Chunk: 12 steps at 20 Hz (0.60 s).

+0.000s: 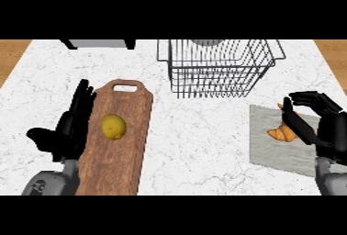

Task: Pick the croissant from the placemat and place it in the basket

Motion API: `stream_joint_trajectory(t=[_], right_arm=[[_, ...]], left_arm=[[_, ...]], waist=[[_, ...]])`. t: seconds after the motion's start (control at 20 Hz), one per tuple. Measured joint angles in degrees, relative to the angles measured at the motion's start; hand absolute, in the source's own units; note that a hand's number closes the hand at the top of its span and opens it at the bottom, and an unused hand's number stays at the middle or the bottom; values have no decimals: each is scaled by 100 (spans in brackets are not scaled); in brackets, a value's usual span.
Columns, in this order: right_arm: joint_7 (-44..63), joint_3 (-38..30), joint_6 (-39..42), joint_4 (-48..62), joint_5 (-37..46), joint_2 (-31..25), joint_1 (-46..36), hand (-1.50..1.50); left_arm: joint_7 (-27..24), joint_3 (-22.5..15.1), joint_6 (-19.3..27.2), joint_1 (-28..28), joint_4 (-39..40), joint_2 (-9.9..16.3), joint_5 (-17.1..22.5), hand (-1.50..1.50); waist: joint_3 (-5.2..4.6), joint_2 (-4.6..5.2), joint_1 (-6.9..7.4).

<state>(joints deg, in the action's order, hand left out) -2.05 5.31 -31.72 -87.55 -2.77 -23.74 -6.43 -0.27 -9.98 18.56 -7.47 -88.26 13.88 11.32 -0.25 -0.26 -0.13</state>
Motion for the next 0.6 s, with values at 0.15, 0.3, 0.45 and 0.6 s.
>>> stream_joint_trajectory(t=[0.15,0.3,0.45,0.6], right_arm=[[438,174,-1133,409,790,453,-311,-150],[1103,101,-2048,952,1497,624,-605,-150],[1826,-105,-2393,1459,2114,407,-619,-150],[2575,-262,-2365,1922,2624,126,-589,-150]], left_arm=[[-59,-63,-59,11,-141,-45,11,0],[-100,-101,-106,91,-257,-45,15,0],[-145,-108,-116,192,-307,-39,11,0],[-141,-104,-106,230,-345,-23,-3,0]], waist=[[1,28,133],[-11,40,216],[-42,33,175],[-73,27,123]])
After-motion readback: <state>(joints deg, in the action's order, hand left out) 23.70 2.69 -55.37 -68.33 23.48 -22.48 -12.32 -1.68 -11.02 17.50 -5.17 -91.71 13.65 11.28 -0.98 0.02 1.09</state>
